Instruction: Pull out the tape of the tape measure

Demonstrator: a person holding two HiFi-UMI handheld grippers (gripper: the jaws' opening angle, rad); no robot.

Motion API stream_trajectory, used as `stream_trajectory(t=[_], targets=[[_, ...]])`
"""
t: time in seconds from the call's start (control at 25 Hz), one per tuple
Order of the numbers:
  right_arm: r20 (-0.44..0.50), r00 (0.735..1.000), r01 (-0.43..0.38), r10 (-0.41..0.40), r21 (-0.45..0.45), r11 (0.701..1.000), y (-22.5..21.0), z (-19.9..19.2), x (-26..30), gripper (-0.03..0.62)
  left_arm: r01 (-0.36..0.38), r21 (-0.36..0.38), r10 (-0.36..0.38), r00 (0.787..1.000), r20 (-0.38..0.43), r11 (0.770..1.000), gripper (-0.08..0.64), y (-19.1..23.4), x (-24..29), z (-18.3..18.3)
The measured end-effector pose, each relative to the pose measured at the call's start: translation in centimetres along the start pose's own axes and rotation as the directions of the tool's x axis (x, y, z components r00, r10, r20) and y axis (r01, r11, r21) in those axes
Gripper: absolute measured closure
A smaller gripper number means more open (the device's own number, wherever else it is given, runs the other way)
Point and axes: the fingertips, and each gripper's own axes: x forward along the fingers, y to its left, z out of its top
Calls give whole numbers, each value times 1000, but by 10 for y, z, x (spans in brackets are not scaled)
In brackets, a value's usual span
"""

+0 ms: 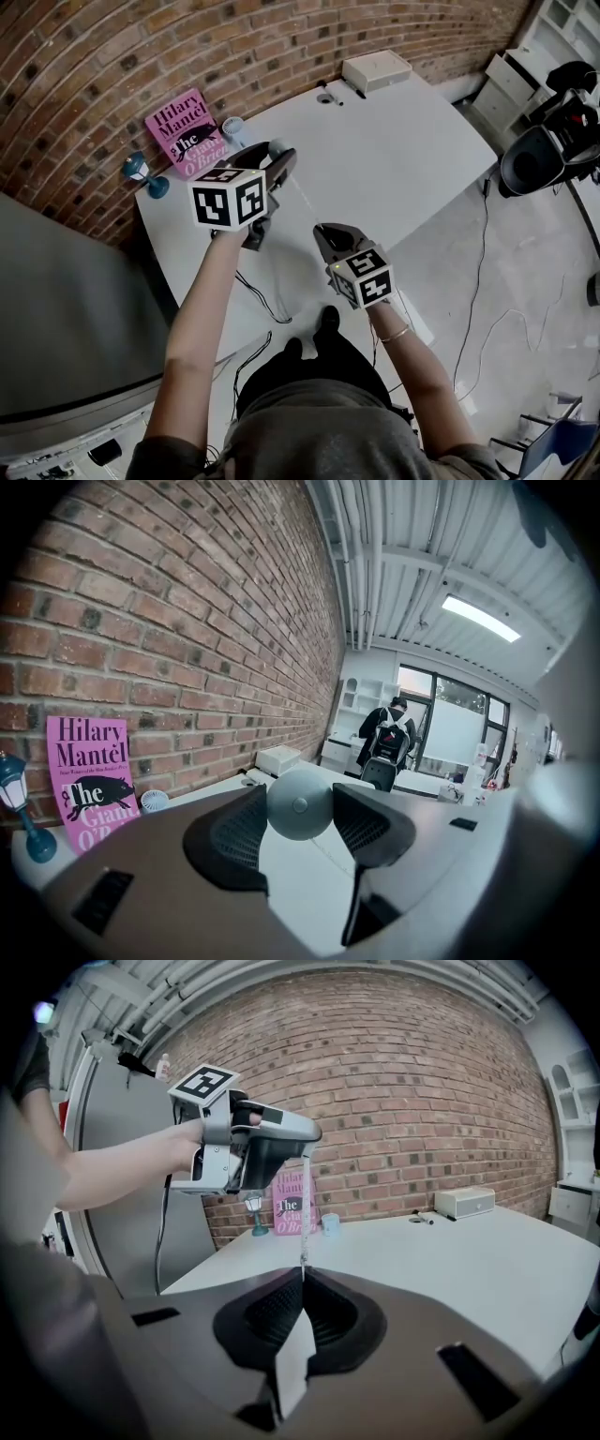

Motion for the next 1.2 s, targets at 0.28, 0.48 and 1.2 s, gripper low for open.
stream_trajectory(t=[0.28, 0.48, 1.2], targets=[[-66, 998, 27, -24, 43, 999, -8, -30, -11, 588, -14, -2, 14, 1000, 18, 1000, 330, 16, -2, 17], [-90, 995, 44, -39, 52, 998, -11, -42, -19, 589, -14, -8, 14, 1000, 8, 1000, 330, 21, 2, 14], [-169, 980, 132, -105, 156, 979, -23, -103, -59, 588, -38, 5, 38, 998, 54, 999, 330, 32, -8, 45]])
